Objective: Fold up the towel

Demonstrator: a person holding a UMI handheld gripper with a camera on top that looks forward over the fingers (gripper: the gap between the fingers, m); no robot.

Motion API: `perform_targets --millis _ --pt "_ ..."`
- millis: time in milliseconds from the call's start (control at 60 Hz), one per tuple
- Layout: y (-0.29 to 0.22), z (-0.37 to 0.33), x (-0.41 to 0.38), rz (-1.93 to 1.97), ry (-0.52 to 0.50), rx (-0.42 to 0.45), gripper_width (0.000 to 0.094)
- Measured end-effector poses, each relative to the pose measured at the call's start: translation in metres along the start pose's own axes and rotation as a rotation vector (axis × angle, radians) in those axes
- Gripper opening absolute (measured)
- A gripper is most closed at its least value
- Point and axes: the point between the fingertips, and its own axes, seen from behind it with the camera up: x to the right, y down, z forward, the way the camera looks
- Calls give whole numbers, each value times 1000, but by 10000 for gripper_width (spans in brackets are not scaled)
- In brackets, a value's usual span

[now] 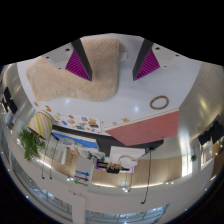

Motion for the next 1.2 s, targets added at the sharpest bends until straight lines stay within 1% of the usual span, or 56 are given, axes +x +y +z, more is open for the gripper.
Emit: perform_targets --millis 83,133,183,250,333,417,483,533,583,750,850,933,1083,1100,1117,1200 --pt "5 18 3 -15 -8 -14 835" --pt "10 25 2 -20 -24 -29 794" --pt "9 27 0 -13 -41 -20 751" --pt "11 29 7 -31 -20 -23 441" --pt "14 33 31 -67 73 -28 55" --pt "15 30 29 -55 28 -52 36" --pt "12 29 25 6 -30 -82 32" --pt "4 21 35 64 -71 -104 31" --pt "-10 11 49 104 -95 -105 31" --pt "-77 -31 145 151 -56 -4 31" --pt "-90 -38 220 144 8 26 31" --pt "-77 -27 277 130 58 4 30" --pt "-21 18 324 136 60 -84 39" --pt "-15 23 327 134 62 -89 66" --pt "-9 26 331 130 68 -95 116" --pt "11 29 346 106 113 -119 499"
